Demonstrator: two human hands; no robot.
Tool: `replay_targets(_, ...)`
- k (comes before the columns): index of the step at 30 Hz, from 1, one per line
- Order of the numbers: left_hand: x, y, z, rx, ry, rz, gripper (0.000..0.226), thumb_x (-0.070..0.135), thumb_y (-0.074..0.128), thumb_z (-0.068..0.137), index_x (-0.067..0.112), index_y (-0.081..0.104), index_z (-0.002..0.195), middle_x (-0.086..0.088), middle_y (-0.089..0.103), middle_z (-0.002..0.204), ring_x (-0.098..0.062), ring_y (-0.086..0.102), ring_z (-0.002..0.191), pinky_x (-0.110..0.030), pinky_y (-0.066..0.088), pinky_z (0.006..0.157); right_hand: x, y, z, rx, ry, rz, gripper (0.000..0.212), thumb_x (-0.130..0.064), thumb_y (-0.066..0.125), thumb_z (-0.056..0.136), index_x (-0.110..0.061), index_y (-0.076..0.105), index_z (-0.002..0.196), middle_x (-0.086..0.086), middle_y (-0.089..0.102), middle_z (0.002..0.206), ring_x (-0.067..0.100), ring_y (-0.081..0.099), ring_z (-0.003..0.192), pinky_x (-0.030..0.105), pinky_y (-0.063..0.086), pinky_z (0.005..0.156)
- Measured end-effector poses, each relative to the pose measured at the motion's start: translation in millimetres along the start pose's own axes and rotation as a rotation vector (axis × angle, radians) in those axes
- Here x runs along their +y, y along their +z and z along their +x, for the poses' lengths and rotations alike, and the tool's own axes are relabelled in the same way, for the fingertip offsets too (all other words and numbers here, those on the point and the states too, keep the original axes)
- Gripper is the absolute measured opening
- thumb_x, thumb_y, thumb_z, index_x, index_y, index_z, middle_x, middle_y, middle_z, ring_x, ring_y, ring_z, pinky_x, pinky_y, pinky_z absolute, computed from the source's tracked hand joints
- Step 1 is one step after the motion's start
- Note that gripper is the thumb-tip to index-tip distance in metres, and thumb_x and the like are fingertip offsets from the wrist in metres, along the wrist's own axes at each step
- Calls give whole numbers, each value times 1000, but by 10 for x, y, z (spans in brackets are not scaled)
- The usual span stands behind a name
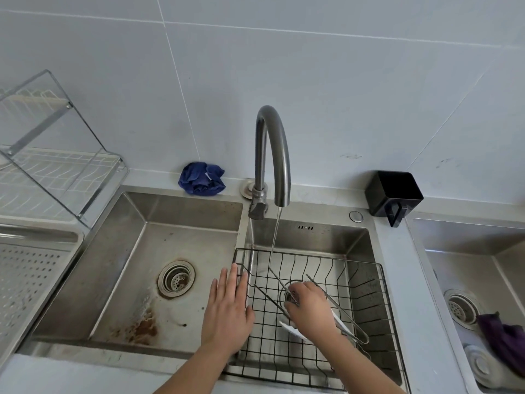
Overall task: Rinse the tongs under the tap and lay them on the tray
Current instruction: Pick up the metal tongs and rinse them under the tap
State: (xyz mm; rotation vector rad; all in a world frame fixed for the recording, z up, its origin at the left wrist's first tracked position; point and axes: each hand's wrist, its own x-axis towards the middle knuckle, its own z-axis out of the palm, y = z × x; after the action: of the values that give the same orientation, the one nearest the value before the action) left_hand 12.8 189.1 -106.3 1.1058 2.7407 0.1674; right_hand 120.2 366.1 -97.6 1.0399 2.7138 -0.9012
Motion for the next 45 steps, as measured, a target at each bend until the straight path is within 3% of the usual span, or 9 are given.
replay_targets(4,-13,26,-7,21,13,-12,80,39,46,94,14,11,161,-12,-1,169,-30,1,156,-49,12,127,-232,-228,247,62,-60,63,31,-30,64,96,-20,67,125,-2,66,118,19,58,115,28,44,90)
replay_targets(9,-18,29,-15,51,26,-29,86,31,55,92,7,8,159,-15,5,168,-30,10,156,-49,24,124,-640,-636,610,178,-122,164,12,-32,61,99,-24,69,101,-14,65,85,7,58,75,26,41,66)
replay_targets(12,-13,55,-18,48,35,-50,83,23,53,95,7,2,158,-15,0,168,-31,7,156,-47,25,124,-879,-841,792,179,-158,174,19,-35,58,101,-22,63,89,-13,59,66,12,59,65,27,42,56)
replay_targets(17,-23,69,-2,59,29,-70,87,15,64,88,5,12,158,-18,14,167,-32,21,154,-46,36,118,-1219,-1003,1025,78,-162,176,50,-52,54,100,-4,69,98,17,72,77,34,71,72,49,62,68)
replay_targets(21,-42,80,12,56,34,-95,94,17,69,83,5,13,158,-18,19,167,-32,26,152,-45,39,117,-1263,-982,1132,120,-159,200,41,-48,57,100,-10,72,101,10,76,88,29,73,78,47,63,73)
replay_targets(27,-47,95,5,64,33,-89,91,17,64,88,7,10,159,-16,13,169,-30,21,154,-44,33,120,-1268,-987,1210,190,-134,113,40,-49,56,96,-18,68,73,2,68,67,24,68,65,38,61,62)
replay_targets(30,-45,81,5,53,30,-87,90,17,63,89,7,9,159,-15,11,169,-29,19,155,-44,34,120,-1328,-1009,1271,213,-56,221,34,-49,58,91,-22,70,73,-5,70,68,19,70,66,39,63,65)
replay_targets(40,-43,70,-3,58,30,-66,85,19,60,91,6,9,158,-17,13,169,-30,19,155,-46,35,120,-1277,-1076,1149,67,-99,399,29,-35,63,98,-11,71,84,10,76,80,30,74,77,51,62,78)
replay_targets(45,-46,72,6,63,31,-66,80,21,54,93,7,9,158,-16,11,169,-30,17,155,-45,30,122,-677,-936,571,-18,-70,437,25,-30,63,100,-20,71,78,-2,77,75,13,73,64,44,64,74)
